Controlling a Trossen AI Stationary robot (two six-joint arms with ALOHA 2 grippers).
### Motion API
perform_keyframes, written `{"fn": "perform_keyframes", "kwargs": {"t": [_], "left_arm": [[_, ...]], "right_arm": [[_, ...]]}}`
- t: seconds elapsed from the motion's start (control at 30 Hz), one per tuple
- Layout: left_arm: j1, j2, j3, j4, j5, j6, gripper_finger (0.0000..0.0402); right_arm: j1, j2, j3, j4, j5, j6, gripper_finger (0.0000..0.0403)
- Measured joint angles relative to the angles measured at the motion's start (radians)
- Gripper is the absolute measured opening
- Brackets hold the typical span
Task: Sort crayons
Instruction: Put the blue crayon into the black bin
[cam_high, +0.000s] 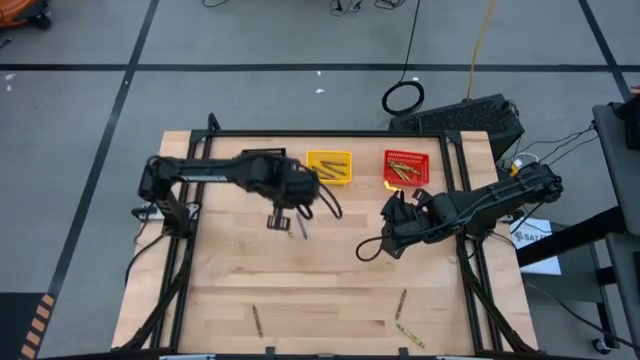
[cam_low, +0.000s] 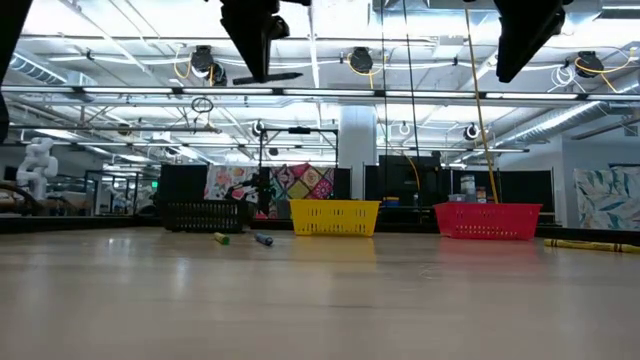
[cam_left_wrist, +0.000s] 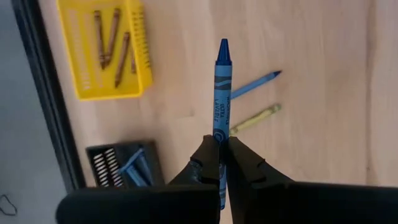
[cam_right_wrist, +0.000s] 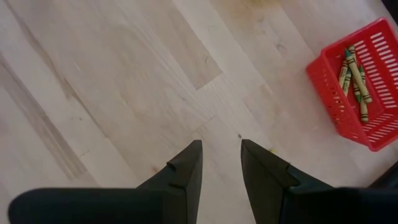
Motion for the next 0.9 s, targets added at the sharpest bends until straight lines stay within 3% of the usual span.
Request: {"fn": "perform_keyframes", "kwargs": {"t": [0.2,0.5,0.9], "left_arm": [[0.116,-0.046,0.000,-0.044,0.077,0.044,0.0000],[0.288,-0.050,-0.010,-0.056,0.088,0.115,0.0000],[0.577,-0.061,-0.271,0.080,0.203,0.239,0.0000]], "right_arm": [[0.000,0.000,0.000,0.001,-0.002,0.021,0.0098],[0.000,0.000,0.000,0.000,-0.006,0.074,0.0098],[0.015,0.001,0.000,0.000,-0.006,0.137,0.0098]]}}
